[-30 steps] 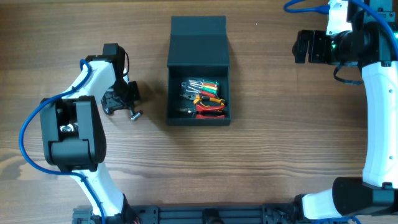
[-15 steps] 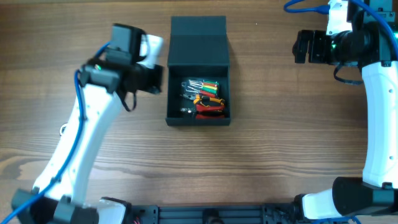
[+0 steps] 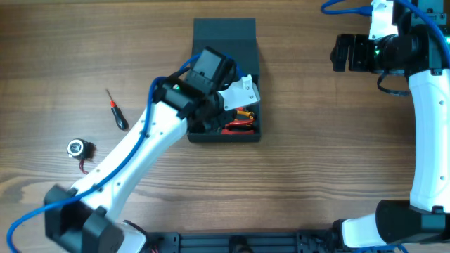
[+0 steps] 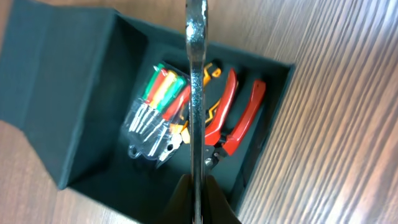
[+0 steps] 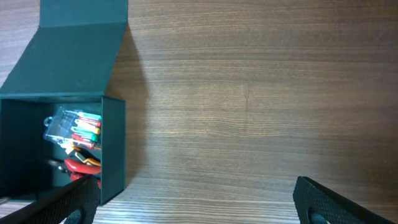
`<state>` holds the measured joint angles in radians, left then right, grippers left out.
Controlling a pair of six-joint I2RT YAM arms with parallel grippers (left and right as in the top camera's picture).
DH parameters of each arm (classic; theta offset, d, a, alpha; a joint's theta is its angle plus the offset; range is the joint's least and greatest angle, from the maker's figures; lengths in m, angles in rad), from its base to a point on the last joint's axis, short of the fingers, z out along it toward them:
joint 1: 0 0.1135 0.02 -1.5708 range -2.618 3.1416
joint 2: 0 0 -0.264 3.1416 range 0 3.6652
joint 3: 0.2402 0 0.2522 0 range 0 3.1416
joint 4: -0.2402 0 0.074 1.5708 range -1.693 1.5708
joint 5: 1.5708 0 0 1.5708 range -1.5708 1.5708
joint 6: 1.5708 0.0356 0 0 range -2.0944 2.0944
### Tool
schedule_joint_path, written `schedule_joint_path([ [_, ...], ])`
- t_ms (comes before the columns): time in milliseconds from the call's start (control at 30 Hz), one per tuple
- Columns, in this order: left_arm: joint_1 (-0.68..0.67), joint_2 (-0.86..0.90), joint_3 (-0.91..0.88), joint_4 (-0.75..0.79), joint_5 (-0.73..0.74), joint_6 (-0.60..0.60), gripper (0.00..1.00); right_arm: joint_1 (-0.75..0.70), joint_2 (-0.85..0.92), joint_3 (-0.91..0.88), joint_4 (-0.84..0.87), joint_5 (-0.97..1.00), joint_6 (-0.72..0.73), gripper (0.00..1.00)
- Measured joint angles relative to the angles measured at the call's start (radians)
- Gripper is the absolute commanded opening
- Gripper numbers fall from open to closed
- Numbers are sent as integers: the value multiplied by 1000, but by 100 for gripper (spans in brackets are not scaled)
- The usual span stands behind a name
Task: Pack container
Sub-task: 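Carry the wrench into the box and release it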
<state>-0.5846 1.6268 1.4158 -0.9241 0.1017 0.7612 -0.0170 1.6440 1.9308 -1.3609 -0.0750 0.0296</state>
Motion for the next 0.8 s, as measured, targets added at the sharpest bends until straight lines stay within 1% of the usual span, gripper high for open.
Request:
schedule_joint_path([
  [167, 5, 93, 0, 26, -11, 49, 4, 0, 0, 0, 0, 0, 0, 100],
  [367, 24, 216, 0, 39, -19, 69, 5, 0, 0, 0, 0, 0, 0, 100],
  [467, 33, 250, 0, 39, -23, 74, 18, 0, 0, 0, 0, 0, 0, 100],
  [533, 40, 263, 0, 39, -24, 76, 24, 0, 0, 0, 0, 0, 0, 100],
  [600, 50, 269, 0, 39, -25, 75, 36, 0, 0, 0, 0, 0, 0, 100],
  [667, 61, 271, 0, 39, -26, 75, 42, 0, 0, 0, 0, 0, 0, 100],
  [700, 65, 271, 0, 39, -26, 71, 43, 0, 0, 0, 0, 0, 0, 100],
  [767, 72, 271, 0, 36, -26, 64, 52, 0, 0, 0, 0, 0, 0, 100],
  [800, 75, 272, 0, 32, -26, 63, 53, 0, 0, 0, 0, 0, 0, 100],
])
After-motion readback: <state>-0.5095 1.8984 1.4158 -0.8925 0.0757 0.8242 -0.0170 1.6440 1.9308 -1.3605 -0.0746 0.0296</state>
